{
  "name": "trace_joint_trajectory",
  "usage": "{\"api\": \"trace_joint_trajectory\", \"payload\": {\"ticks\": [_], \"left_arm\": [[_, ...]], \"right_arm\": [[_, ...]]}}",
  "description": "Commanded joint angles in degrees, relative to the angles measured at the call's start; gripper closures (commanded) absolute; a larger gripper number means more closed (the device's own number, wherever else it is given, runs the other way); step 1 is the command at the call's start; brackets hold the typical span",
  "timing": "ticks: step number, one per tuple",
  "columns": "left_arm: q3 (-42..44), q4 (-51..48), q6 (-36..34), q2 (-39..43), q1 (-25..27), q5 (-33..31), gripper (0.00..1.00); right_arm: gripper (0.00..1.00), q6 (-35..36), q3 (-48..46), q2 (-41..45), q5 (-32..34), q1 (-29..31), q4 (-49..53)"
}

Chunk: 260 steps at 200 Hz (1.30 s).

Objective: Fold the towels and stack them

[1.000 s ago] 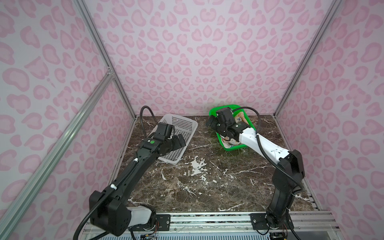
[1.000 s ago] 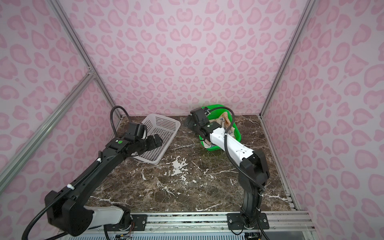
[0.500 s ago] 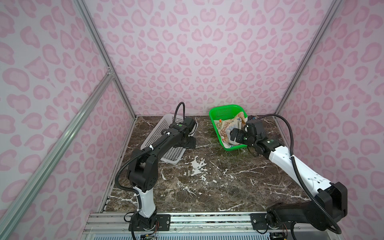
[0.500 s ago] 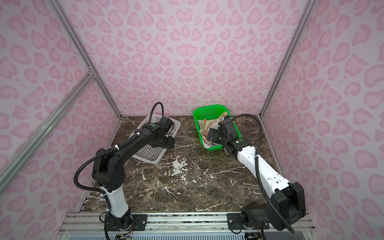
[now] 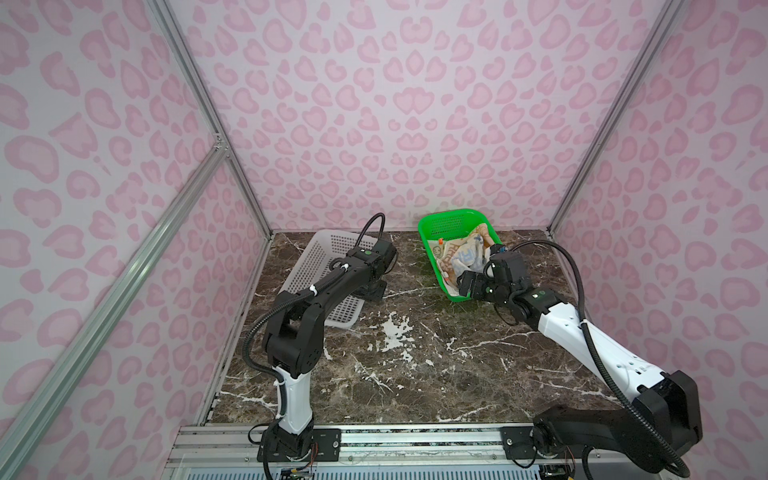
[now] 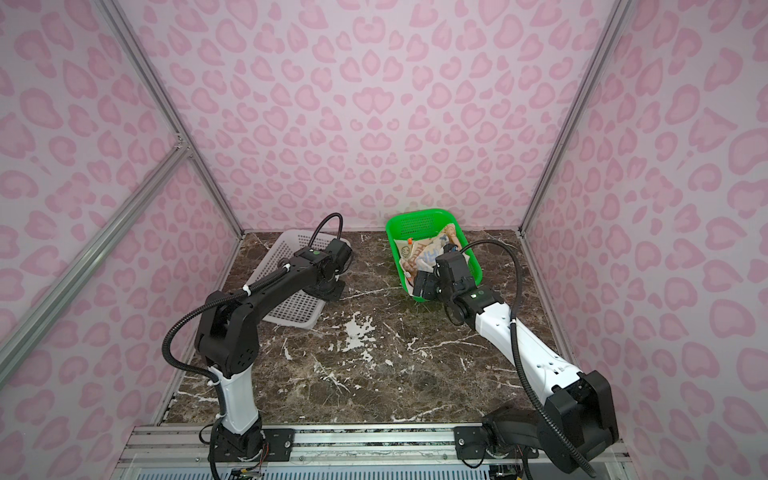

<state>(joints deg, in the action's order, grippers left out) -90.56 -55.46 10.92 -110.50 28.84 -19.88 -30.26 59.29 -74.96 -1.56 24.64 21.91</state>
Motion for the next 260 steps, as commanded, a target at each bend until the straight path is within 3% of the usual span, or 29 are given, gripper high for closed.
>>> {"api": "trace_joint_trajectory", "payload": {"ticks": [1, 34, 71, 122, 153, 208, 260], "left_arm": [[3.0, 0.0, -4.8, 2.6, 0.0, -4.7, 0.96], [10.2, 7.5, -9.6, 10.0, 0.1, -3.8, 0.97], [16.3, 13.9, -19.6, 15.9, 0.2, -1.8, 0.96], [27.3, 28.5, -38.0, 21.8, -0.2, -7.5, 0.96], [37.5, 40.9, -53.1, 28.1, -3.9, -2.4, 0.96], [43.7, 49.5, -68.7, 35.4, -17.0, 17.9, 0.96], [39.9, 48.0, -74.9, 27.0, -18.8, 16.4, 0.96]], "right_arm": [[0.02, -0.1, -0.4, -0.6, -0.8, 0.9, -2.5], [0.02, 0.3, 0.6, -1.7, 0.5, 3.5, -2.4], [0.02, -1.5, 0.8, -2.1, 0.7, 5.4, -3.0], [0.02, -2.4, 0.2, -2.0, 0.7, 7.1, -5.3], [0.02, -2.6, -0.1, -1.9, 0.3, 7.1, -5.5], [0.02, -3.2, -0.9, -2.5, -1.9, 7.1, -6.2], [0.02, -3.2, -0.2, -4.1, -2.9, 7.1, -6.4]]}}
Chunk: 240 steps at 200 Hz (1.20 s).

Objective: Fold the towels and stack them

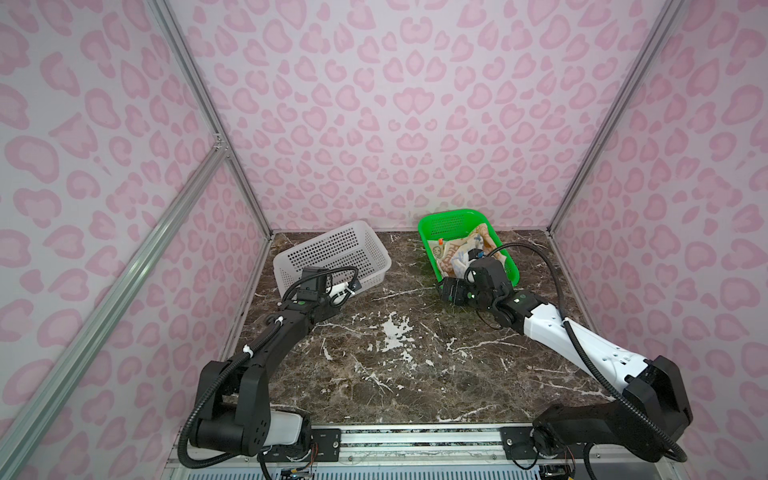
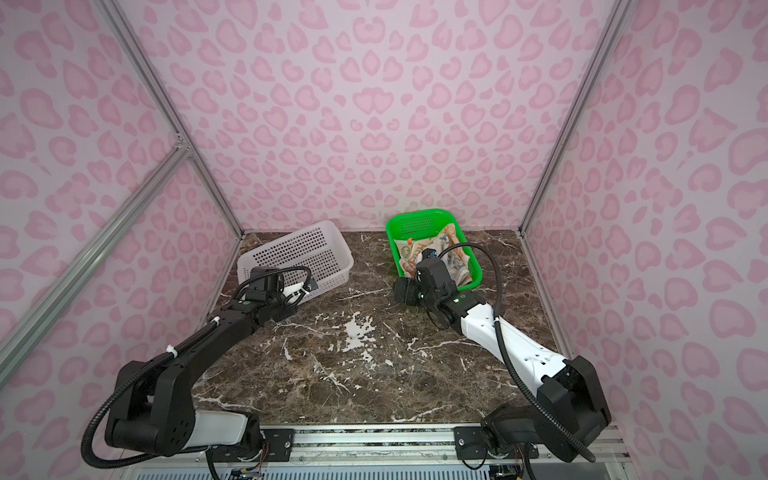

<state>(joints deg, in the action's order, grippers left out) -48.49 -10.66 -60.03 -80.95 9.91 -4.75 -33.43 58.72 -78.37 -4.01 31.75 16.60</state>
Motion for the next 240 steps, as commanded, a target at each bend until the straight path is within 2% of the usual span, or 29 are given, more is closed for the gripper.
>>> {"api": "trace_joint_trajectory", "payload": {"ticks": [1, 18, 55, 60, 61, 63, 66, 67, 69, 71, 86, 102, 111, 143, 164, 210, 240], "left_arm": [[-2.2, 3.1, -4.1, -2.7, 0.1, 1.2, 0.96], [-2.2, 2.7, -4.9, -3.2, 1.2, 0.1, 0.91], [-1.9, 3.3, -3.7, -0.6, 1.5, -1.1, 0.65], [-2.1, 3.2, -3.2, 0.1, 1.5, -1.2, 0.55], [-2.1, 3.1, -3.1, 0.1, 1.5, -1.1, 0.50], [-2.3, 3.1, -2.9, 0.4, 1.5, -1.2, 0.45], [-2.4, 3.1, -2.6, 0.8, 1.5, -1.2, 0.31], [-2.4, 3.1, -2.4, 1.0, 1.5, -1.2, 0.26], [-2.5, 3.1, -2.2, 1.2, 1.5, -1.3, 0.09], [-2.6, 3.1, -2.0, 1.5, 1.5, -1.4, 0.00], [-3.5, 2.7, 1.3, 4.0, 1.6, -1.6, 0.02], [-5.7, 1.2, 8.9, 6.6, 1.8, -0.7, 0.02], [-7.0, 1.2, 14.1, 7.8, 2.5, -1.5, 0.02], [-12.5, -4.7, 39.2, 9.4, 4.9, -4.3, 0.02], [-12.6, -7.5, 51.0, 11.1, 6.3, -2.2, 0.02], [-8.5, -7.6, 65.4, 19.1, 8.6, 3.7, 0.02], [-5.8, -7.1, 73.3, 23.4, 8.7, 5.1, 0.02]], "right_arm": [[0.02, -0.1, 0.5, -0.8, -0.4, 0.0, -1.2], [0.02, 0.3, 1.2, -1.9, -0.6, 0.0, -1.1], [0.02, 2.5, 5.4, -6.3, -2.3, 0.0, 0.2], [0.02, 3.1, 6.3, -7.0, -2.5, 0.0, 0.5], [0.02, 3.2, 6.5, -7.2, -2.6, 0.0, 0.7], [0.02, 3.4, 6.8, -7.4, -2.6, 0.0, 0.9], [0.02, 3.8, 7.4, -7.8, -2.6, 0.0, 1.1], [0.02, 3.9, 7.6, -8.1, -2.6, 0.0, 1.2], [0.02, 4.1, 7.9, -8.3, -2.7, 0.0, 1.3], [0.02, 4.4, 8.4, -8.7, -2.8, 0.0, 1.4], [0.02, 6.6, 12.0, -11.7, -3.7, 0.0, 2.6], [0.02, 9.3, 17.6, -16.3, -4.8, -0.1, 4.7], [0.02, 11.1, 21.3, -19.5, -5.6, -0.1, 5.9], [0.02, 14.6, 37.2, -32.3, -7.8, 0.0, 11.2], [0.04, 15.3, 47.2, -40.5, -8.7, 0.2, 14.5], [0.19, 16.0, 66.6, -55.6, -8.6, 1.9, 22.2], [0.34, 14.7, 77.9, -63.8, -6.2, 3.4, 26.9]]}}
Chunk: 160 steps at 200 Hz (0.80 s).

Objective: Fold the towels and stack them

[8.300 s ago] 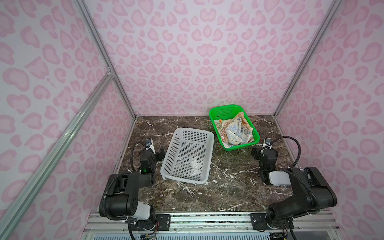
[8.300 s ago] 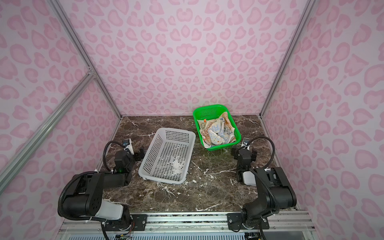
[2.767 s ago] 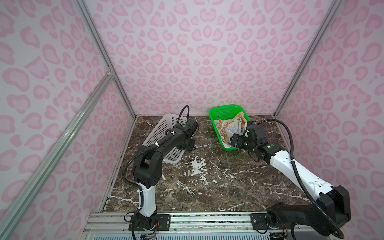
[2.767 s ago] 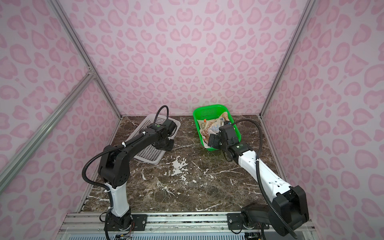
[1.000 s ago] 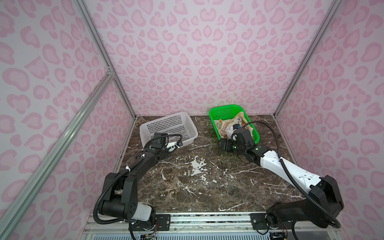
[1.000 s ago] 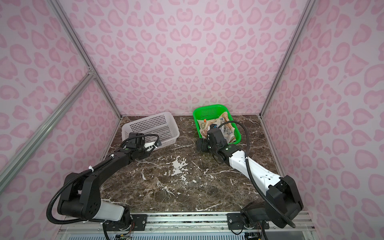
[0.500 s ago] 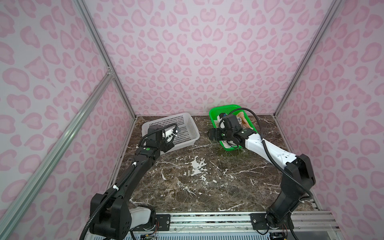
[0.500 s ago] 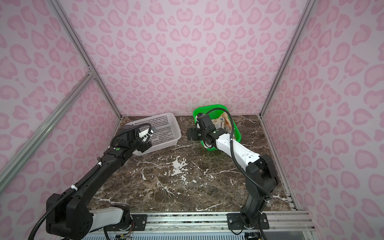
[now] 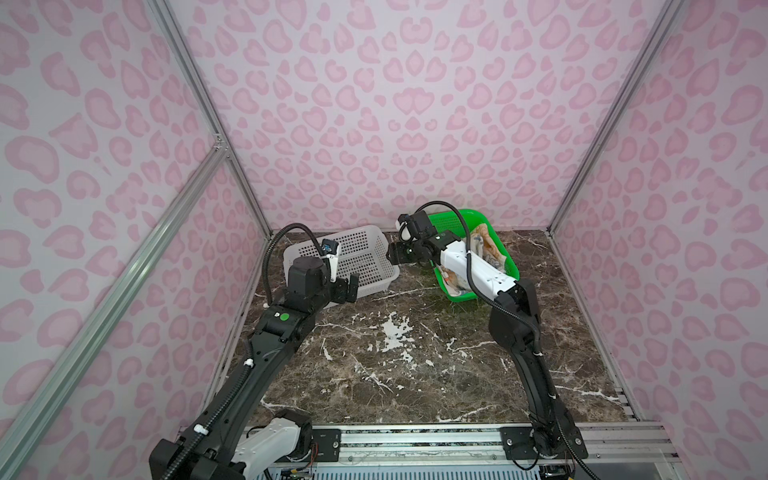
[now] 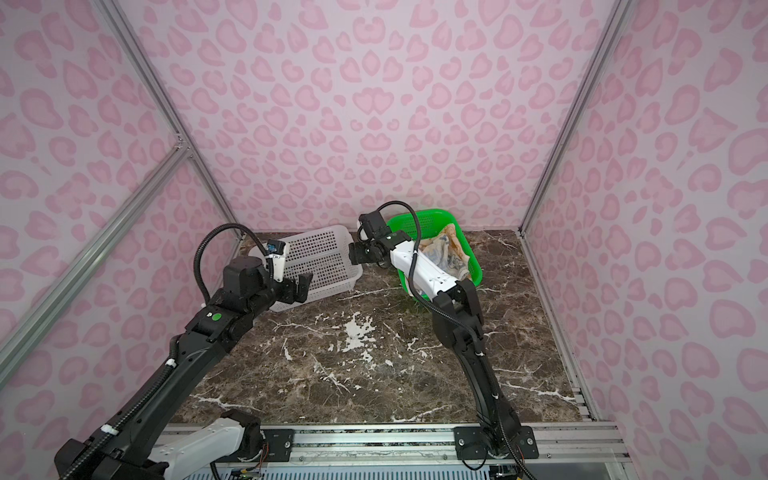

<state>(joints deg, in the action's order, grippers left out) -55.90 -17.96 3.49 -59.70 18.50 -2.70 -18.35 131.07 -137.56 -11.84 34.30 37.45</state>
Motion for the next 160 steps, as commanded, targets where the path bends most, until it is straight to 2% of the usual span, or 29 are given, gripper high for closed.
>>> {"api": "trace_joint_trajectory", "payload": {"ticks": [1, 16, 43, 67, 85, 99, 116, 128, 142, 160], "left_arm": [[1.7, 0.2, 9.9, 2.2, 0.1, 3.2, 0.02], [2.7, -0.3, 12.3, 3.2, 0.1, 2.9, 0.02], [2.1, -3.1, 13.9, 2.7, 0.0, 2.2, 0.02], [0.2, -6.3, 15.0, 1.6, 0.0, -1.8, 0.02], [0.5, -7.3, 18.4, 1.8, -0.1, -6.0, 0.02], [0.9, -7.8, 20.5, 2.4, -0.2, -8.4, 0.02], [0.3, -9.5, 21.2, 3.2, -0.6, -9.5, 0.02], [-0.4, -11.9, 23.1, 3.4, -1.7, -10.9, 0.02], [0.1, -13.0, 25.2, 4.0, -4.6, -8.8, 0.02], [0.9, -14.1, 27.7, 3.8, -9.8, -2.8, 0.02]], "right_arm": [[0.35, -0.5, 5.8, -4.8, 1.7, 0.8, 6.0], [0.41, -1.9, 8.4, -7.3, 2.7, 1.6, 6.4], [0.62, -5.9, 9.2, -9.0, 5.1, 2.8, 5.6], [0.79, -11.3, 8.2, -8.4, 8.7, 4.7, 3.7], [0.91, -17.7, 7.9, -7.9, 11.2, 6.3, 2.3], [0.93, -22.7, 7.8, -8.0, 11.5, 7.4, 0.6], [1.00, -28.5, 8.1, -8.5, 13.0, 8.5, -0.5], [1.00, -31.8, 8.6, -9.3, 13.3, 9.0, -1.6], [1.00, -34.9, 10.7, -11.0, 14.7, 9.7, -1.1], [1.00, -35.5, 15.3, -14.4, 13.3, 11.0, -2.3]]}}
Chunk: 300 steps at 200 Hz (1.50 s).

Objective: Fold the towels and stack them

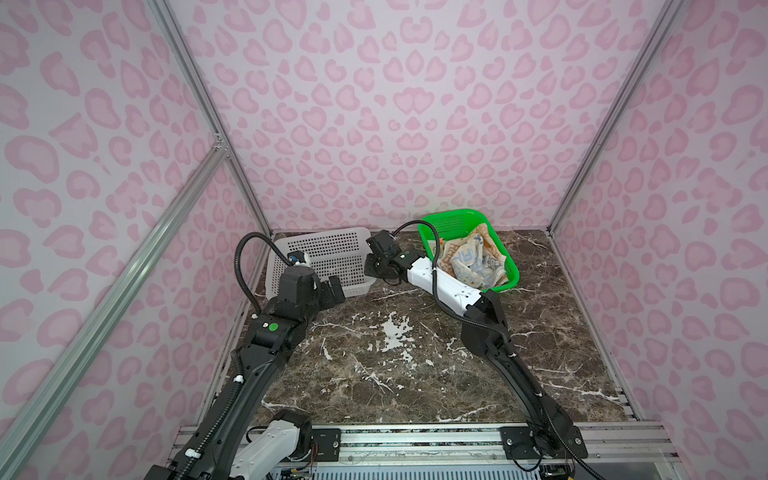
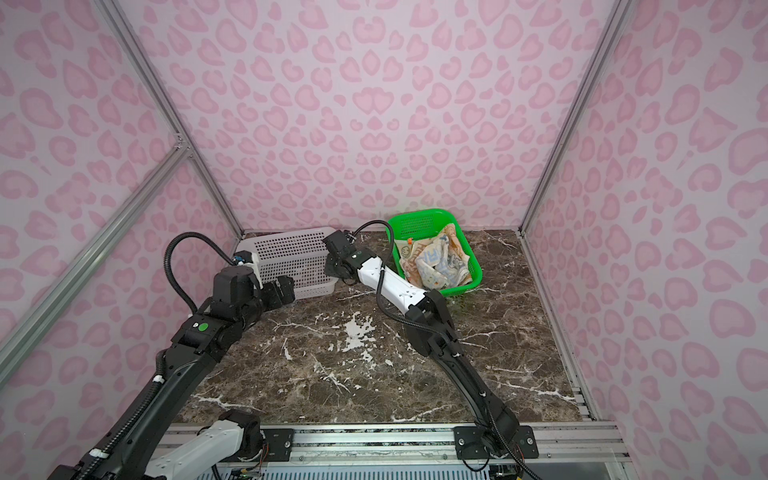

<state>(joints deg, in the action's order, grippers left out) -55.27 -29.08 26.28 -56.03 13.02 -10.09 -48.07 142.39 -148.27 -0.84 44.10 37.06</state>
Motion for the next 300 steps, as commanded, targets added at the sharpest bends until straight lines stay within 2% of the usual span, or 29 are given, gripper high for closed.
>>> {"api": "trace_joint_trajectory", "payload": {"ticks": [1, 32, 78, 92, 128, 165, 187, 212, 254, 277, 300], "left_arm": [[0.3, -3.0, 5.0, 0.2, -4.5, 4.7, 0.02], [1.3, -4.5, 5.5, -0.3, -7.5, 5.5, 0.02], [1.8, -5.2, 4.9, -0.5, -8.2, 5.6, 0.02], [1.7, -4.9, 4.9, -0.8, -8.3, 6.5, 0.02], [1.2, -4.7, 5.2, -2.0, -8.2, 8.6, 0.02], [1.5, -3.4, 3.8, -0.9, -8.2, 10.3, 0.02], [1.1, -2.3, 2.8, 0.0, -7.9, 11.0, 0.02], [-0.5, -1.0, 1.4, -0.5, -5.4, 11.0, 0.02], [-3.5, 4.4, -0.3, -6.2, 7.7, 8.2, 0.02], [-5.0, 7.4, 1.0, -10.2, 12.7, 7.6, 0.02], [-6.8, 7.9, 2.0, -13.6, 15.5, 7.2, 0.02]], "right_arm": [[1.00, -5.8, 4.4, -4.0, 2.1, 1.2, -1.9], [0.99, -6.5, 16.2, -12.5, -2.6, 2.0, -1.7], [0.93, -3.5, 15.1, -13.4, -2.4, 2.9, -6.7], [0.87, -3.9, 15.2, -13.5, -2.4, 2.8, -7.2], [0.62, -4.0, 15.3, -12.9, -2.3, 2.4, -8.3], [0.21, 1.8, 15.2, -7.5, -1.0, 1.1, -6.3], [0.02, 6.0, 14.8, -2.4, -0.5, -0.2, -4.3], [0.02, 13.0, 11.5, 5.7, 2.2, -3.0, 1.4], [0.02, 23.3, -11.0, 21.4, 7.8, -11.4, 8.1], [0.14, 27.9, -19.0, 23.6, 8.1, -14.1, 11.3], [0.25, 29.8, -20.2, 22.3, 9.7, -14.3, 16.0]]}}
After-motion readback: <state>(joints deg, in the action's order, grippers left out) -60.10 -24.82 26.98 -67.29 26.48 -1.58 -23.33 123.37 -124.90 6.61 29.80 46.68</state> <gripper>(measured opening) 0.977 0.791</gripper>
